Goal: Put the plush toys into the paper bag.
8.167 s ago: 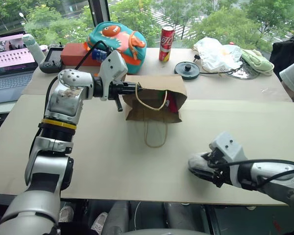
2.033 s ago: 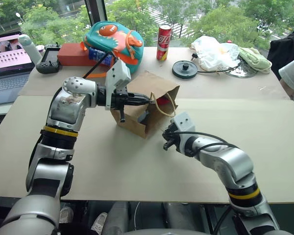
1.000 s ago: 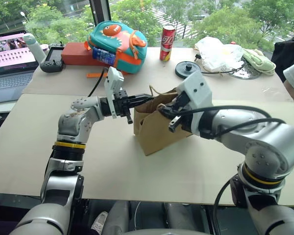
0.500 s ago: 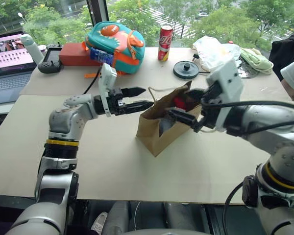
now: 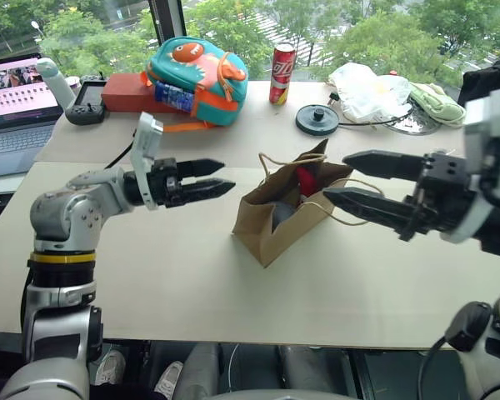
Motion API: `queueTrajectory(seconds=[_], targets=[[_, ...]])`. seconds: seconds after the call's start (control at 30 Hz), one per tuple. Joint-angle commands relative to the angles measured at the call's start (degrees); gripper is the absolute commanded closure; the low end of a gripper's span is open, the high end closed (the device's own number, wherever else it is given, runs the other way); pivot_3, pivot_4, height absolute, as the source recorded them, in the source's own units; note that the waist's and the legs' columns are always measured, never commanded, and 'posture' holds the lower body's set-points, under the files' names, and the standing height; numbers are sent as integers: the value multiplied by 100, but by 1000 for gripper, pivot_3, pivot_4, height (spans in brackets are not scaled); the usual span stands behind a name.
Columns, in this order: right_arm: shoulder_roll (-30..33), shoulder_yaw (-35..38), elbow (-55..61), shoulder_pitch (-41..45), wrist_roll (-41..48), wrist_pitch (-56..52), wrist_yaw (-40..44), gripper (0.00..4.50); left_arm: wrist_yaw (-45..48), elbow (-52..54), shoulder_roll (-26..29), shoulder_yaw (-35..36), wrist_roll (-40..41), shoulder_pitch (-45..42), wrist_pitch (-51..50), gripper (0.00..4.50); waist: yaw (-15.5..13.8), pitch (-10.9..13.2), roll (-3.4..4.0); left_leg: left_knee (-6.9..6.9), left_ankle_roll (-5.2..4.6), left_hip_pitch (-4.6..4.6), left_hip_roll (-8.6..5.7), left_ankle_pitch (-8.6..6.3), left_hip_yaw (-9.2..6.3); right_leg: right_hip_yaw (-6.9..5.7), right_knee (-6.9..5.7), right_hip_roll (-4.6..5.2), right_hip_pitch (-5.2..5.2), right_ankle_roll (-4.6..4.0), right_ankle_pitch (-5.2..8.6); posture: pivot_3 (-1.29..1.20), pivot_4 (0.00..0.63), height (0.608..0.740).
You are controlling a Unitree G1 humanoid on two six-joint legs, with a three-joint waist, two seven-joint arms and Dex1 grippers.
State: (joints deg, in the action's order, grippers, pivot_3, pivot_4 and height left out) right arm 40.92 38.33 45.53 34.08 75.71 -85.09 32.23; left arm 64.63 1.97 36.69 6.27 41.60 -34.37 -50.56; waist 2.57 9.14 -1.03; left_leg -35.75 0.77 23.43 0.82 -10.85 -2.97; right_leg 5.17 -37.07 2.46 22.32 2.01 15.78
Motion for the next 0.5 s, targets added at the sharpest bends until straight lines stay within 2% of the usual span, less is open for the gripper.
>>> queueTrajectory(seconds=[0.03, 0.1, 0.17, 0.2, 0.3, 0.37, 0.5], targets=[[291, -103, 147, -495, 1103, 843, -213, 2740, 82, 319, 92, -175, -244, 242, 485, 168, -9, 0, -1, -1, 0, 0, 0, 0, 1, 1, 2, 0, -1, 0, 0, 0, 150, 739], [474, -578, 416, -884, 822, 926, -199, 3434, -15, 320, 2, -292, -427, 343, 748, 168, -17, 0, -1, -5, 0, -6, -1, 0, 4, 3, 4, 1, -11, 0, 0, 0, 150, 739], [681, -1325, 648, -1174, 92, 1033, -328, 4162, 13, 345, -18, -386, -530, 406, 956, 168, -27, 0, -1, -9, 1, -6, -1, 0, 6, 4, 7, 0, -13, 7, 4, 0, 150, 739], [774, -1708, 699, -1261, -285, 1111, -434, 4316, 36, 342, -17, -417, -558, 417, 1026, 168, -24, 1, -1, -9, 1, -7, -1, 0, 6, 5, 6, 1, -13, 12, 7, 0, 150, 739], [941, -2909, 633, -1379, -1514, 1457, -776, 4425, 81, 303, -28, -582, -758, 438, 1326, 168, -12, 0, -1, -10, 1, -5, -1, 1, 9, 8, 6, 0, -7, 20, 12, 0, 150, 739], [816, -3624, 287, -1280, -2257, 1669, -1104, 4425, 111, 288, -67, -740, -913, 458, 1553, 168, -9, 0, -1, -9, 1, -5, -1, 1, 11, 10, 7, 0, -5, 24, 14, 0, 150, 739], [492, -4401, -322, -846, -3189, 1988, -1414, 4425, 190, 337, -134, -927, -1027, 475, 1768, 168, -11, 1, -2, -8, 2, -4, -1, 1, 16, 16, 6, -1, -1, 22, 13, 0, 150, 739]])
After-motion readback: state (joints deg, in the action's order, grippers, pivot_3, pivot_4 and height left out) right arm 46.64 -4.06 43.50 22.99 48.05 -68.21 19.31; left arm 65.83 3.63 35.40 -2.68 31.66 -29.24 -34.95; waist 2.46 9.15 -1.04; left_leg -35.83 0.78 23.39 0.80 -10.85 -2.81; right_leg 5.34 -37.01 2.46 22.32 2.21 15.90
